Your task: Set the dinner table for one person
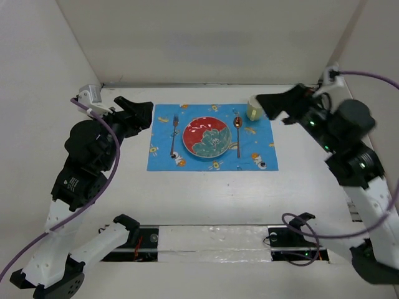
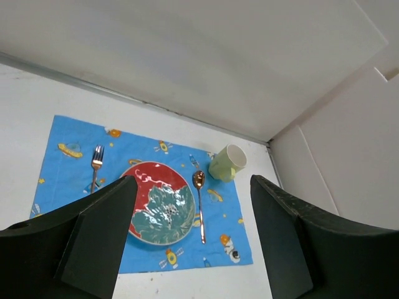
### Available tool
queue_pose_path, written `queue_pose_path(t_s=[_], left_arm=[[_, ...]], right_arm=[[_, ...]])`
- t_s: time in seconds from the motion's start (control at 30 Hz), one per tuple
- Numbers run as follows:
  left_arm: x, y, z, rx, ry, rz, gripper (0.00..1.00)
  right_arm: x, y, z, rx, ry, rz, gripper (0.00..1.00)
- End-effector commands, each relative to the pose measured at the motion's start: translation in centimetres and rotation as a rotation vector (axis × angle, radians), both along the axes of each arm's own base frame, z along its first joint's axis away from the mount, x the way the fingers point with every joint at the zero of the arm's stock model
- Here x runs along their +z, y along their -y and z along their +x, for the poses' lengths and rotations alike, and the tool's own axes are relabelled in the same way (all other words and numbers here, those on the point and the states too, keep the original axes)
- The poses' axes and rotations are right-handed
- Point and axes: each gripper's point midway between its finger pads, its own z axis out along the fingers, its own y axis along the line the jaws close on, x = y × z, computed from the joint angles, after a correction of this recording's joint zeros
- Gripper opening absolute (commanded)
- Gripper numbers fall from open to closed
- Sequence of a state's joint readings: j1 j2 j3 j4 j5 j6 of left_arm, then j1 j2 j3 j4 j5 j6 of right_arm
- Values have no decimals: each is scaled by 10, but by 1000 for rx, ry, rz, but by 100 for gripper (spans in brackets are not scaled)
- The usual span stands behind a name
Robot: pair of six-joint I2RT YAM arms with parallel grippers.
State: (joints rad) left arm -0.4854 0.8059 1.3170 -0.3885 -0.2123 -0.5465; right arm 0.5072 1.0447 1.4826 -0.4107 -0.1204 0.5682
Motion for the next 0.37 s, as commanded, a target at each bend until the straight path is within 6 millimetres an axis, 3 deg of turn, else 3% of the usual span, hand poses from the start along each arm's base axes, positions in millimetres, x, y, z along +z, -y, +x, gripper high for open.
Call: queue_pose_path(t_s=[0.0, 0.03, 0.1, 0.2, 0.33], left_arm=[[36, -18, -4, 79, 108, -30, 71], [37, -21, -6, 92, 110, -34, 71], [40, -25, -9, 101, 126, -48, 71], [39, -22, -9, 89, 127, -48, 71], [27, -12, -2, 56, 88, -38, 72]], right_arm=[[-8, 90, -12, -368, 3, 22, 100], [-3, 129, -26, -517, 30, 50, 100], [-13, 163, -38, -658, 26, 47, 100], [-25, 170, -35, -678, -4, -9, 100], [-48, 153, -22, -595, -77, -55, 100]])
